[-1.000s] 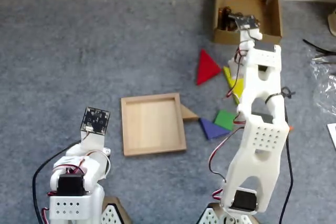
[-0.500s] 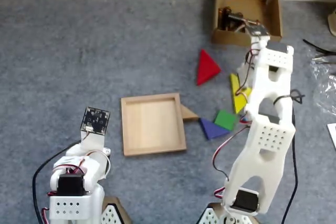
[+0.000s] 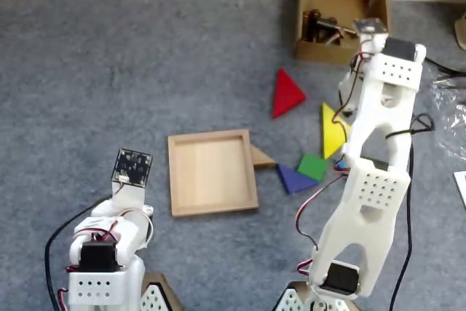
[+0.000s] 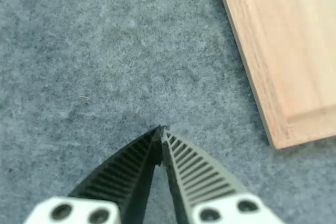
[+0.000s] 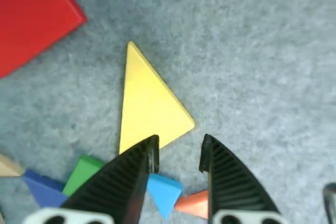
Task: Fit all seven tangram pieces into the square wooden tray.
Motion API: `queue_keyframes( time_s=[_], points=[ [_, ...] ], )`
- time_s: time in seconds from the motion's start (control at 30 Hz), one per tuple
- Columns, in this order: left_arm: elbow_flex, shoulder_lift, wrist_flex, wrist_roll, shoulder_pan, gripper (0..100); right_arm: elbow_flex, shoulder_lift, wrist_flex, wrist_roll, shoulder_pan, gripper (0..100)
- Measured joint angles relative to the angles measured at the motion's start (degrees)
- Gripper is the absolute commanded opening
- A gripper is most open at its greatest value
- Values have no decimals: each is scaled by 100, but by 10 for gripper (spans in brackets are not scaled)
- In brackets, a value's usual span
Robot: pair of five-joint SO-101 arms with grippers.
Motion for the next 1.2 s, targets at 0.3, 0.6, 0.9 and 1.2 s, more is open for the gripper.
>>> queue_keyframes(
  time_s=[0.3, 0.6, 0.9, 1.2],
  points=[
    [0, 0, 0, 536, -105, 5, -176, 44, 35, -738, -536, 131],
    [0, 0, 0, 554, -202, 5, 97, 53, 44, -264, -677, 130],
    [0, 0, 0, 554, -202, 5, 527, -642, 44, -422, -668, 130],
    [0, 0, 0, 554, -202, 5, 2321, -2338, 44, -457, -677, 134]
  ],
)
